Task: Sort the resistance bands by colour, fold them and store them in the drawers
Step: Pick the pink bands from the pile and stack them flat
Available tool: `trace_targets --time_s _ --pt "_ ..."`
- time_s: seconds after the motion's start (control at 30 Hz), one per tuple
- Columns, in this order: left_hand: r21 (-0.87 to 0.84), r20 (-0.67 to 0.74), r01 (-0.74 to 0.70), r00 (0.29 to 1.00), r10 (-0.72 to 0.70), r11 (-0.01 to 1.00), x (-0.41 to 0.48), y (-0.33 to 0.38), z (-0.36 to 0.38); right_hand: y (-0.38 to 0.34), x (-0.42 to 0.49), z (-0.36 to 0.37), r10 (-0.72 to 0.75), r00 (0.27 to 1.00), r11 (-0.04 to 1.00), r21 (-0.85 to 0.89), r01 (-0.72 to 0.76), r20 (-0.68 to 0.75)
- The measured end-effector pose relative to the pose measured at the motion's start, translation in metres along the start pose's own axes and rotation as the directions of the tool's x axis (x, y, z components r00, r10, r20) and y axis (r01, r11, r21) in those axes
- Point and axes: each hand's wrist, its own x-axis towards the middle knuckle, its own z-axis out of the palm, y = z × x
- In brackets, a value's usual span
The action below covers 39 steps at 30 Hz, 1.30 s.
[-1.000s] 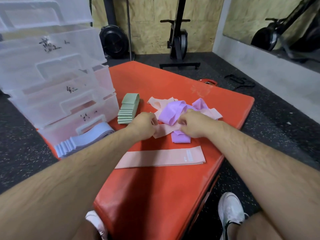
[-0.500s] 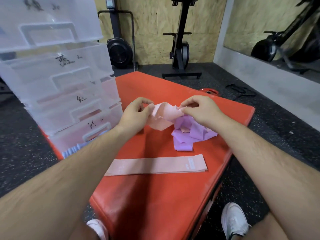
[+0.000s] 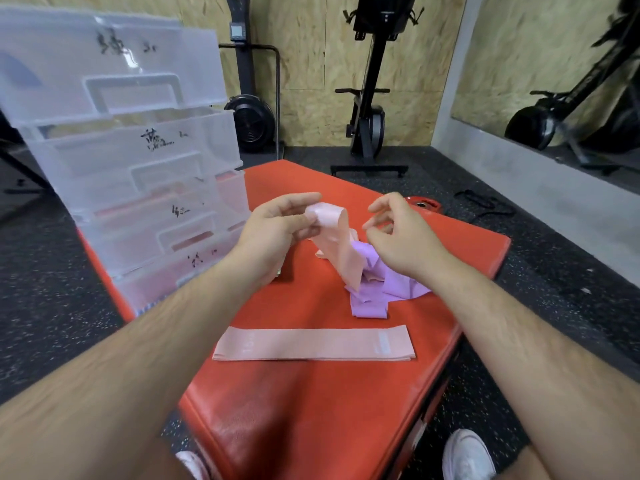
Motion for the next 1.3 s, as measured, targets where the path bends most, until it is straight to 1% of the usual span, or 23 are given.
trace_targets --time_s 0.03,0.1,0.2,0.3,0.4,0.5,0.57,0.6,0.67,0.7,0.77,0.83,0.87,0.9,0.97,1.0,1.03,1.07,1.1,1.13,1.2,1.27,1.3 --pt "0.007 0.007 -0.009 1.0 0.009 1.0 -0.001 0.002 0.002 -0.007 -0.002 0.002 -0.033 0.999 0.997 0.067 0.034 -0.016" --pt "0.04 0.019 -0.04 0.999 0.04 0.998 -0.003 0.006 0.005 -0.02 -0.006 0.007 -0.071 0.997 0.982 0.174 0.068 0.013" --pt "0.056 0.029 -0.075 0.997 0.074 0.996 -0.005 0.01 0.006 -0.029 -0.009 0.015 -0.111 0.994 0.977 0.184 0.105 0.018" --pt "0.085 0.035 -0.094 0.995 0.091 0.992 -0.006 0.012 0.003 -0.031 -0.011 0.021 -0.078 0.997 0.972 0.219 0.079 -0.014" --pt "0.2 0.083 -0.145 0.988 0.13 0.969 -0.009 0.01 0.0 -0.035 -0.009 0.021 -0.031 0.996 0.955 0.293 0.054 -0.081" --pt "0.311 0.122 -0.162 0.984 0.13 0.936 -0.01 0.005 -0.004 -0.036 -0.008 0.019 0.002 0.995 0.932 0.362 0.036 -0.104" --pt "0.428 0.103 -0.198 0.98 0.171 0.882 -0.009 0.002 -0.005 -0.036 -0.007 0.017 0.014 0.996 0.931 0.364 0.021 -0.093" --pt "0.503 0.088 -0.227 0.973 0.211 0.834 -0.008 0.001 -0.006 -0.035 -0.007 0.016 0.01 0.997 0.932 0.362 0.019 -0.078" --pt "0.625 0.08 -0.273 0.954 0.289 0.731 -0.009 0.0 -0.005 -0.034 -0.006 0.016 -0.005 1.0 0.93 0.368 0.01 -0.016" --pt "0.658 0.087 -0.292 0.945 0.315 0.694 -0.011 0.001 -0.004 -0.032 -0.007 0.017 -0.011 1.0 0.93 0.367 0.002 0.023" --pt "0.701 0.104 -0.309 0.936 0.336 0.643 -0.013 0.001 -0.004 -0.029 -0.008 0.02 -0.041 0.998 0.96 0.28 0.026 0.05" --pt "0.728 0.085 -0.289 0.938 0.336 0.621 -0.012 0.0 -0.005 -0.026 -0.009 0.025 -0.093 0.996 0.99 0.11 0.092 0.009" --pt "0.721 0.06 -0.26 0.947 0.316 0.642 -0.011 -0.001 -0.005 -0.026 -0.009 0.027 -0.112 0.994 0.992 0.058 0.113 -0.018" --pt "0.683 0.034 -0.223 0.961 0.275 0.695 -0.012 -0.001 -0.004 -0.026 -0.009 0.029 -0.121 0.992 0.992 0.041 0.123 -0.041" --pt "0.518 -0.017 -0.098 0.992 0.125 0.85 -0.015 0.001 0.0 -0.028 -0.01 0.034 -0.134 0.99 0.989 0.063 0.137 -0.053" --pt "0.438 -0.039 -0.033 0.998 0.056 0.898 -0.017 0.001 0.002 -0.03 -0.012 0.037 -0.135 0.991 0.987 0.085 0.136 -0.022" --pt "0.399 -0.056 -0.001 0.998 0.026 0.917 -0.018 0.001 0.002 -0.033 -0.014 0.04 -0.135 0.99 0.986 0.107 0.131 0.033" --pt "0.414 -0.074 0.003 0.997 0.031 0.91 -0.018 0.001 0.001 -0.036 -0.016 0.042 -0.132 0.986 0.984 0.137 0.118 0.102" --pt "0.487 -0.09 -0.017 0.993 0.07 0.873 -0.017 0.0 -0.002 -0.037 -0.017 0.045 -0.119 0.979 0.982 0.166 0.092 0.163" --pt "0.577 -0.101 -0.037 0.988 0.116 0.816 -0.016 0.0 -0.006 -0.038 -0.018 0.047 -0.107 0.975 0.98 0.184 0.072 0.192" --pt "0.695 -0.087 -0.067 0.981 0.176 0.716 -0.016 0.0 -0.016 -0.037 -0.013 0.05 -0.092 0.985 0.98 0.186 0.065 0.144" --pt "0.769 -0.023 -0.116 0.978 0.208 0.629 -0.018 0.0 -0.027 -0.035 -0.007 0.055 -0.097 0.991 0.983 0.167 0.08 0.095" --pt "0.801 0.014 -0.144 0.975 0.222 0.581 -0.02 0.001 -0.031 -0.035 -0.004 0.06 -0.118 0.988 0.984 0.143 0.103 0.104"
